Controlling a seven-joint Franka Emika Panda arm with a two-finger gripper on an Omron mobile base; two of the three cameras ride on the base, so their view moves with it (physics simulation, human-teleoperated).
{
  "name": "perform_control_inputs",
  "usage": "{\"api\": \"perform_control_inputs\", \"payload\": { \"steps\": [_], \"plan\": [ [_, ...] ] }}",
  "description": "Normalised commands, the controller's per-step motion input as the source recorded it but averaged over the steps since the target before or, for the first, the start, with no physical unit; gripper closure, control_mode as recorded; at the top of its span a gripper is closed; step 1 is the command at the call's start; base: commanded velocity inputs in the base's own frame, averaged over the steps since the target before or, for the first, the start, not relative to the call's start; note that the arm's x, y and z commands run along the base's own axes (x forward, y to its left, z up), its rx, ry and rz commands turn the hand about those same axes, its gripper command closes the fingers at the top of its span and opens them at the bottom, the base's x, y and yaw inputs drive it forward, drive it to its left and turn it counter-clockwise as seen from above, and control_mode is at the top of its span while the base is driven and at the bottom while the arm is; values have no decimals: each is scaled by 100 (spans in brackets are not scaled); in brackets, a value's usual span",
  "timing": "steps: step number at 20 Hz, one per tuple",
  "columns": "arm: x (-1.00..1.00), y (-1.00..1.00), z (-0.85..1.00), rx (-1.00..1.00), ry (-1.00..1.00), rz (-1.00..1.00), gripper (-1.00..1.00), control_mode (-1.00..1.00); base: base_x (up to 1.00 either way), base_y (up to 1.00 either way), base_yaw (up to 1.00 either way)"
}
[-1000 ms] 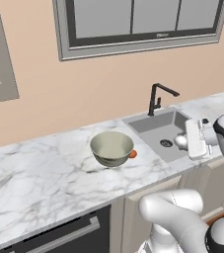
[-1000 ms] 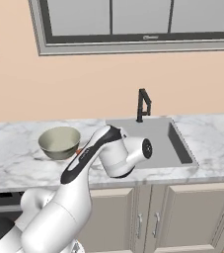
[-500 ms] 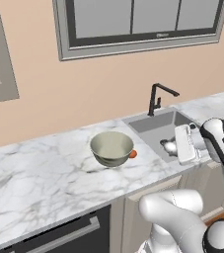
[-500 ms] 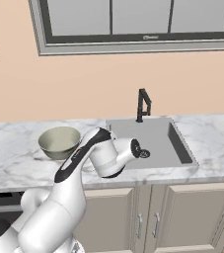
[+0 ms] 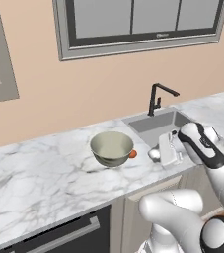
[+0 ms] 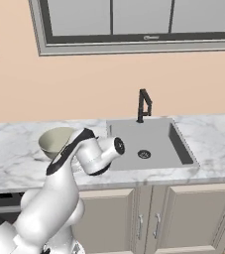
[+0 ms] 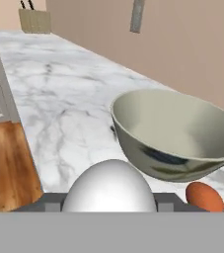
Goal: Gather the eggs and milk located in the vicinity of the sink area and place them right next to the bowl.
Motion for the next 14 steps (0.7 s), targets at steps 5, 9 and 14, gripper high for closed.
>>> {"api": "perform_control_inputs", "payload": {
  "steps": [5,9,14],
  "plan": [
    [15,34,-34,0,15,0,100,-100,0,0,0],
    [6,19,-27,0,11,0,100,-100,0,0,0],
    [0,1,-16,0,2,0,100,-100,0,0,0]
  ]
}}
